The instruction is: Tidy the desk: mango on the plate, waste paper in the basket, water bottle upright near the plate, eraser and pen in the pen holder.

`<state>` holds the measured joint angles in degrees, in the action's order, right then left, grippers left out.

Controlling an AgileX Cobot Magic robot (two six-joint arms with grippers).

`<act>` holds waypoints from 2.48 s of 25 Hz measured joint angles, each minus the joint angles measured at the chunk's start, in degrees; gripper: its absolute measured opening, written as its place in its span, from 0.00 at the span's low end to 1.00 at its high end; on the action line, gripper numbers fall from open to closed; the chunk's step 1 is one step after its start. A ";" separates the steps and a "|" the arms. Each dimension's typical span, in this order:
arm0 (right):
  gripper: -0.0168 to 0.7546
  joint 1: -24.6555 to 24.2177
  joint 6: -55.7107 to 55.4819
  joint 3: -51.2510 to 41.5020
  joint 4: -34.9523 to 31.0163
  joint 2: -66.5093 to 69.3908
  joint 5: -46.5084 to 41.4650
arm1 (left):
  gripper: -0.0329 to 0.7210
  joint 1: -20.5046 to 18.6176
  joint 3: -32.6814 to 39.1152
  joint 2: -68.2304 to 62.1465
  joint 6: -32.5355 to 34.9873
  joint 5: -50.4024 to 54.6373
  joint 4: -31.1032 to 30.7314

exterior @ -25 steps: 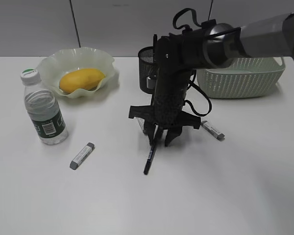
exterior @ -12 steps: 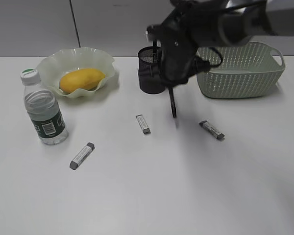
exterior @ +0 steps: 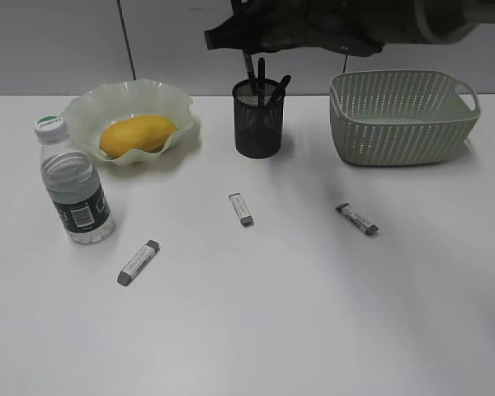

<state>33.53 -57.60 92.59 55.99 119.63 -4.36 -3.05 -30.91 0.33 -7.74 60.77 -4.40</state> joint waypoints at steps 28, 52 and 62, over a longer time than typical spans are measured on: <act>0.26 -8.56 35.60 0.52 -31.88 7.74 27.86 | 0.37 0.00 0.00 0.00 0.00 0.00 0.02; 0.72 -8.50 52.53 -25.64 -47.02 -34.13 -31.63 | 0.35 0.00 0.00 0.00 0.00 0.00 0.02; 0.72 -8.50 53.47 -51.61 -50.31 -79.01 -56.96 | 0.35 0.00 0.00 0.00 0.00 0.00 0.02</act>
<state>25.03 -4.13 40.97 5.68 40.62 -61.32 -3.05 -30.91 0.33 -7.74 60.77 -4.38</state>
